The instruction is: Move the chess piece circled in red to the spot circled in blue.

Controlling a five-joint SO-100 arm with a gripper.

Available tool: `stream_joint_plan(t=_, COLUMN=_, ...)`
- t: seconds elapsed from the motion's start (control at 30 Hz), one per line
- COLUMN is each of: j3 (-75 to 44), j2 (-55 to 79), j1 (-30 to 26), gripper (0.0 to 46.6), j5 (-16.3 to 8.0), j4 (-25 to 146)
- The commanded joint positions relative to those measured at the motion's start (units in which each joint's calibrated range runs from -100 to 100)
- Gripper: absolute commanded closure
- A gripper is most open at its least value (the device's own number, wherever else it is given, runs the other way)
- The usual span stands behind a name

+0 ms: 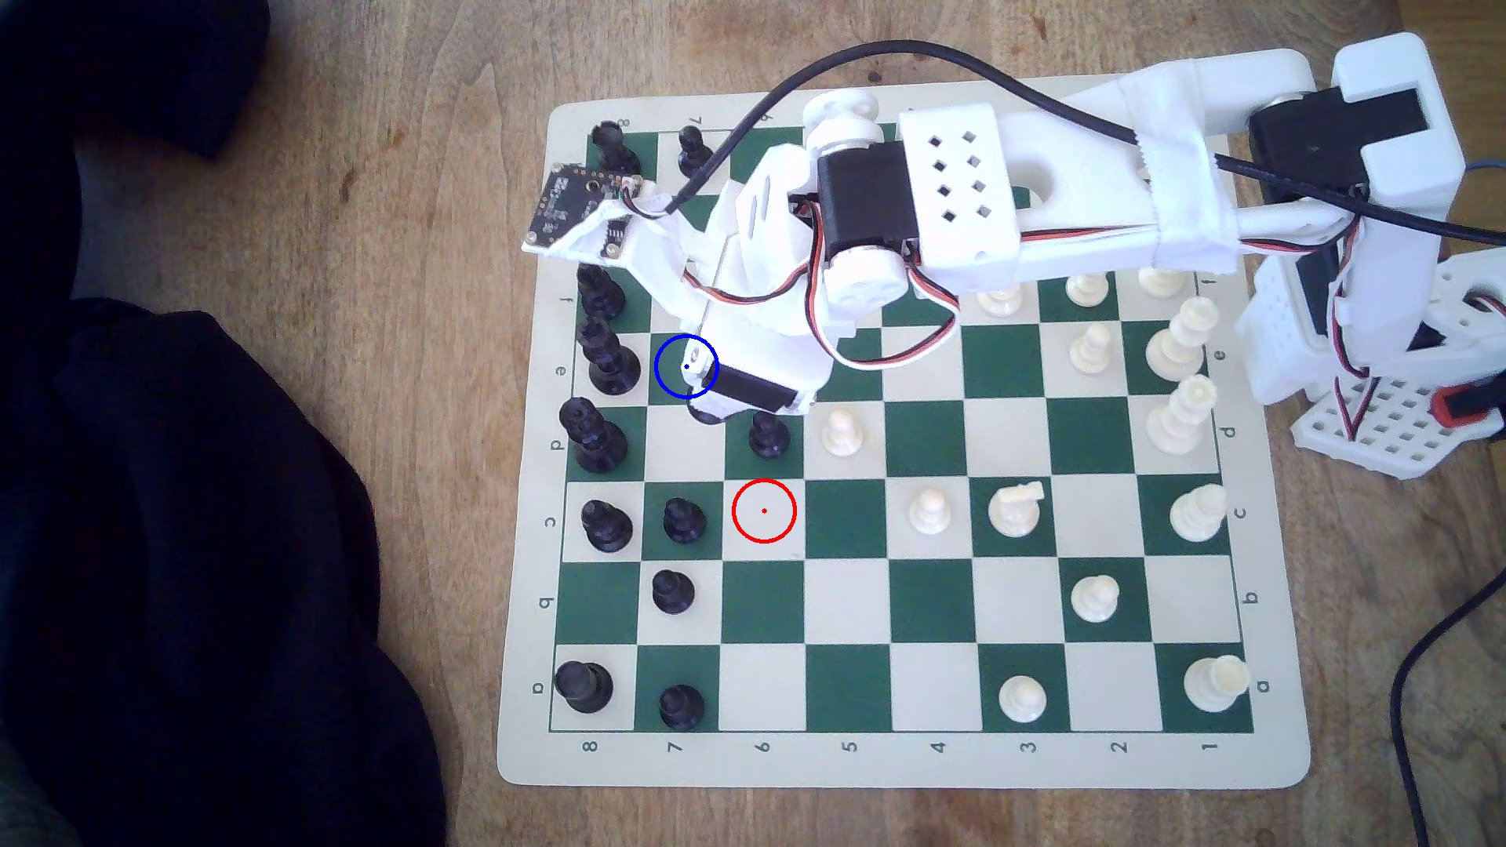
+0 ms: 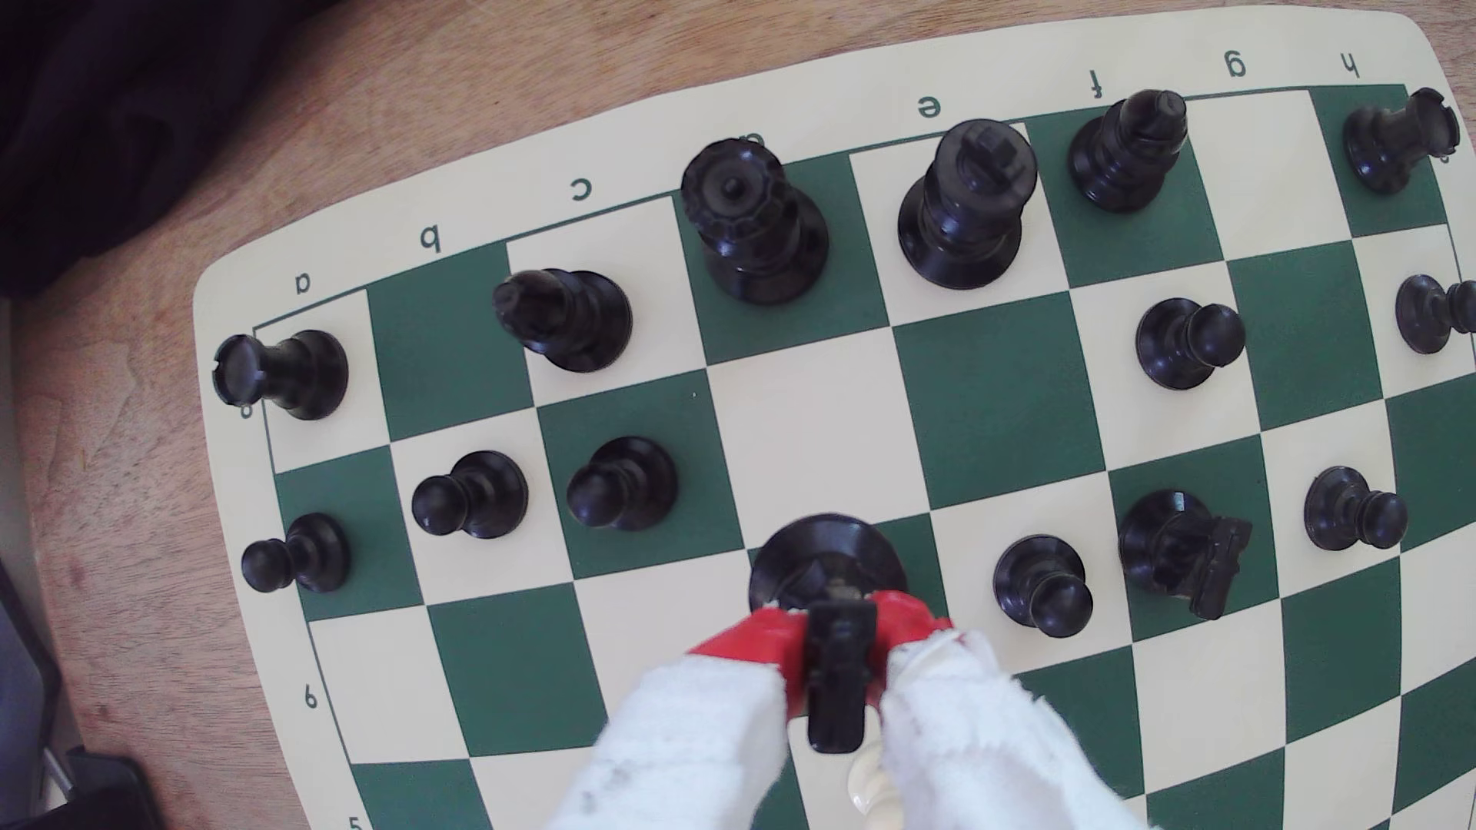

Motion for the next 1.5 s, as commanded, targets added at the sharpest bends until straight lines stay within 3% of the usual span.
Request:
stream_joint_plan(t=0.0, j3=-4.52, j2=-0.94, j1=1.94, gripper=46.4, j5=0.49, j4=-2.66)
stream_joint_plan(t=1.47, j3=-8.78, j2=13.75, j1=5.93, gripper=45.9, j5=2.83, j4=-10.93)
